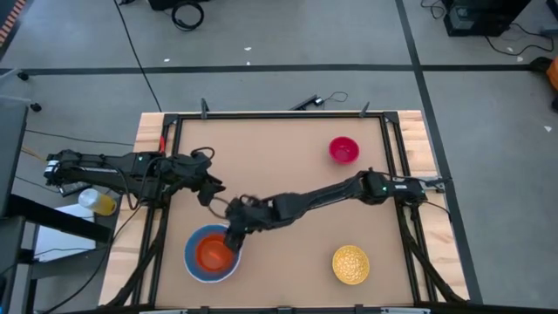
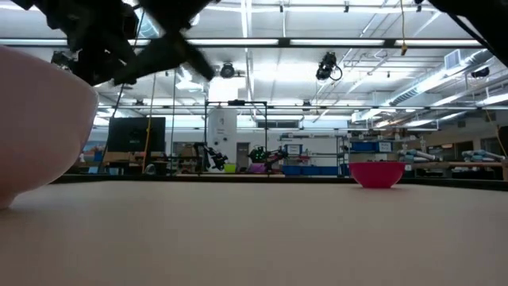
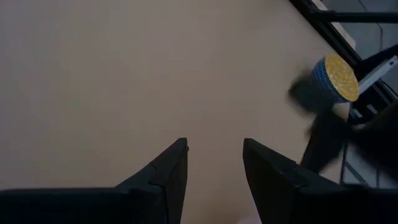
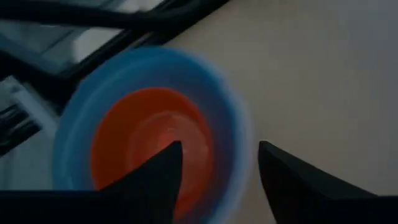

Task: Nest bowls inside each other
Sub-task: Stack the yellow bowl on top of the orange bowl

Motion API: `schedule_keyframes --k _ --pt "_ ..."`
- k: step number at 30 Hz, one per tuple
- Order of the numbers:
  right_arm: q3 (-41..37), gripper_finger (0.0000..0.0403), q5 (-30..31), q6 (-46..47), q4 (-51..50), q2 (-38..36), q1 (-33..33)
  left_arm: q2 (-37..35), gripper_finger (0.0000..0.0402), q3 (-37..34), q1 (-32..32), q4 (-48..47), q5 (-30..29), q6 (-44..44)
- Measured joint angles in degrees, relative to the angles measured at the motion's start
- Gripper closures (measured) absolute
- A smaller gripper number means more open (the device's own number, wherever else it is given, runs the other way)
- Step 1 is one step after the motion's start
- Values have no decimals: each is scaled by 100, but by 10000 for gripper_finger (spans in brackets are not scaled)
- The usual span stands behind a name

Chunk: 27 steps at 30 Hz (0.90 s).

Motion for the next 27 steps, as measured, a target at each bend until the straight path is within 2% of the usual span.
schedule_keyframes --k 5,10,14,19,23,27 --pt "2 174 1012 -240 -1683 -625 -210 44 244 2 2 104 -250 -86" --pt "-30 175 1288 -713 -3268 -1268 -494 266 244 2 9 324 -488 -60" --pt "-840 175 1514 -1036 -3676 -1796 -628 586 244 2 9 815 -560 204" --pt "-2946 178 167 -1269 -2491 -2787 -800 1053 244 1 9 1493 -566 172" --pt "-4685 186 -799 -911 -1652 -3527 -794 1427 244 0 -21 2177 -538 79" --pt "-5717 194 -1379 -803 -1455 -4151 -241 1740 244 1 -98 2702 -500 173"
